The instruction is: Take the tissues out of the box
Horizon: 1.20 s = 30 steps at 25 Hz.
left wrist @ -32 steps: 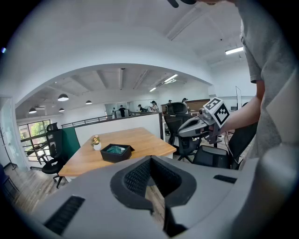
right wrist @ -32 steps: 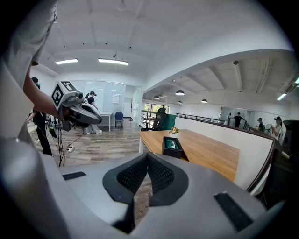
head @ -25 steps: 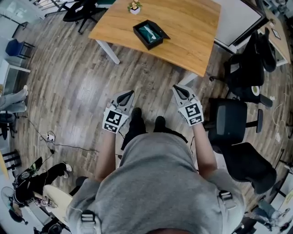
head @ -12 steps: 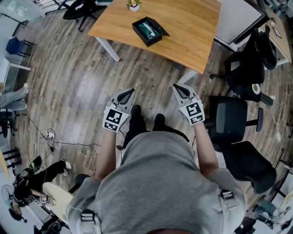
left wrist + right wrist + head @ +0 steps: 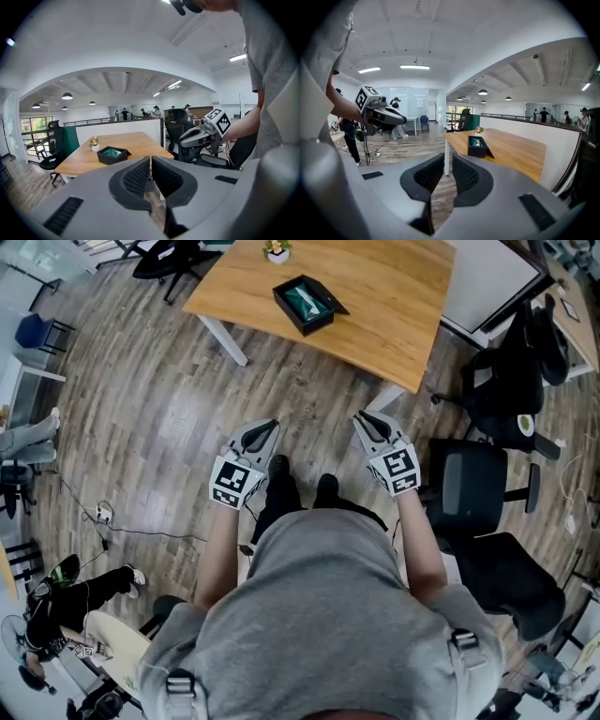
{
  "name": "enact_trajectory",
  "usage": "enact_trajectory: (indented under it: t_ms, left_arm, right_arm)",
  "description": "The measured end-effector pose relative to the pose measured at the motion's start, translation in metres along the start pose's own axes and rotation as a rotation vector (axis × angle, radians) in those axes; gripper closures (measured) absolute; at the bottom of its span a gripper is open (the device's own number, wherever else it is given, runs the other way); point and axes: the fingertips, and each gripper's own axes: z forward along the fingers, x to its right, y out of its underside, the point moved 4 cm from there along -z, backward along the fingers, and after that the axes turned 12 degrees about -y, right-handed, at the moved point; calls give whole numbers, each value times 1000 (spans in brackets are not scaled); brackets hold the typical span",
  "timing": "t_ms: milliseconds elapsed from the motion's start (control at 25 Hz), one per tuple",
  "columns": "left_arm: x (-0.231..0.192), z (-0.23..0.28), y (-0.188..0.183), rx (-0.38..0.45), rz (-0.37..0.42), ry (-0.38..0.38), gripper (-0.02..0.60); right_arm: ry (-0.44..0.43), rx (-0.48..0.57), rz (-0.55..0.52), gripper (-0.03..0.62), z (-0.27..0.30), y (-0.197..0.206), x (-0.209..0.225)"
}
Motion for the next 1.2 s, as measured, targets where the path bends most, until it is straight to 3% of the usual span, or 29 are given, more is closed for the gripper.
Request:
enact_trajectory:
  t_ms: [120, 240, 600, 1200]
  left_arm:
    - [1, 2, -5, 17, -10, -4, 556]
    - [-1, 5, -10, 30, -12, -18, 487]
    - [-4, 10, -8, 15, -14, -8, 356]
    - [-6, 15, -7, 0, -18, 4, 333]
  right_arm:
    - [-9, 3, 1, 509, 0, 1, -1]
    - [-11, 0, 0, 452, 0, 0, -1]
    - [-4, 0, 2, 304, 2, 2, -3]
    - [9, -19, 0, 284, 5, 8, -3]
